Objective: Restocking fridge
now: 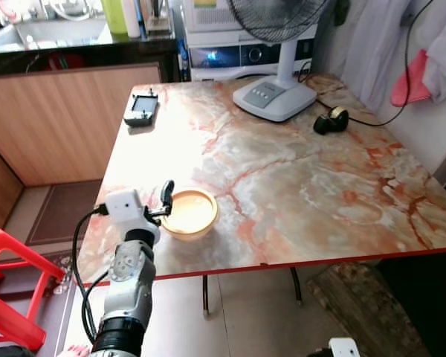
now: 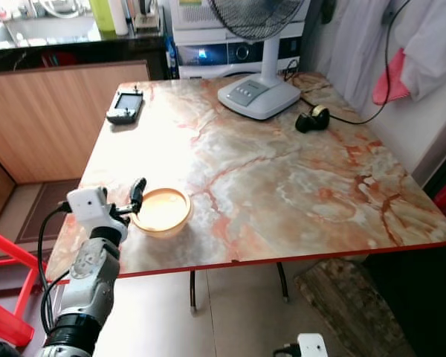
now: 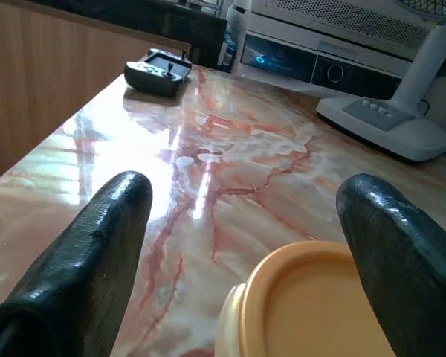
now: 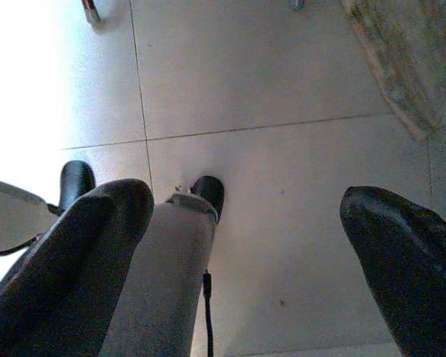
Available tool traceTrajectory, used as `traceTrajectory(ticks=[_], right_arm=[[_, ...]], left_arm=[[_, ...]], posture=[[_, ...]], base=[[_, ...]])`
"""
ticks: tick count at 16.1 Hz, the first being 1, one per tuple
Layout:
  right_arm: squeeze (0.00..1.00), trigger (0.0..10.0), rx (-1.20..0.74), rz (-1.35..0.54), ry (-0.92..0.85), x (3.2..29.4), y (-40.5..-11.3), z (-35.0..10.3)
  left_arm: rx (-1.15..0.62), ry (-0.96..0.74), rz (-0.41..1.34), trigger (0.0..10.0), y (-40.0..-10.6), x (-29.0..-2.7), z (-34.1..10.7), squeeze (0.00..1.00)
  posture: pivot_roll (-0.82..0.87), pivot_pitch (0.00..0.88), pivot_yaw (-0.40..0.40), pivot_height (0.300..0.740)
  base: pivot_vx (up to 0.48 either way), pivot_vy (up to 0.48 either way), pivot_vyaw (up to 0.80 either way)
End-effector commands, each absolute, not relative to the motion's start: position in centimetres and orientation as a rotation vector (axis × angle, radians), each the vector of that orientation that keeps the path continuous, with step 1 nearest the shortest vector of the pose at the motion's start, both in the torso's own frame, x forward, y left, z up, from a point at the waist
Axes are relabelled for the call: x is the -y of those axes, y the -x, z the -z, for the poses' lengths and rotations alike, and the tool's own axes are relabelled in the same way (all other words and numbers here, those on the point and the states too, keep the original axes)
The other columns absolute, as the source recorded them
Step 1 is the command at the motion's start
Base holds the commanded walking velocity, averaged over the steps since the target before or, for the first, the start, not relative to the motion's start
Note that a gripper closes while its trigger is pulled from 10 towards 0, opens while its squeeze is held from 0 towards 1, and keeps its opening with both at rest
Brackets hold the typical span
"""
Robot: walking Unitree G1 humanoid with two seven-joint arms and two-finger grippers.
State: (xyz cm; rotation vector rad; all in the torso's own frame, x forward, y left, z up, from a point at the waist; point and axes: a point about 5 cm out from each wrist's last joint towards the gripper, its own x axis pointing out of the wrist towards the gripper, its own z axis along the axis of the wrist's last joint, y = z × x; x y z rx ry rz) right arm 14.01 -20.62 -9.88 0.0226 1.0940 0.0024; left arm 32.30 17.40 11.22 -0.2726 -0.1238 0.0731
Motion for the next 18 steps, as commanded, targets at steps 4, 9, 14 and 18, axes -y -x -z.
traceTrajectory(ticks=[4,9,14,18], right_arm=[[0.0,10.0,-1.086,0.01,-0.02,20.8,-14.1,9.8],[0.0,10.0,-1.084,0.014,-0.011,21.0,-14.3,9.7],[0.0,10.0,-1.072,0.002,0.012,21.0,-14.5,9.6],[0.0,10.0,-1.071,0.006,0.016,21.1,-14.5,9.6]], left_arm=[[0.059,0.415,-0.078,10.0,-32.9,-18.7,-10.4,1.0],[0.031,0.507,-0.057,10.0,-33.4,-18.6,-10.1,0.0],[-0.047,0.617,0.026,10.0,-33.7,-17.7,-8.7,0.0],[-0.071,0.664,0.067,10.0,-34.0,-17.5,-8.5,0.0]], posture=[[0.05,0.0,0.01,0.74],[0.05,0.021,0.005,0.74],[0.05,0.02,0.005,0.74],[0.04,0.021,0.005,0.74]], base=[[0.0,0.0,0.0],[0.0,0.0,0.0],[0.0,0.0,0.0],[0.0,0.0,0.0]])
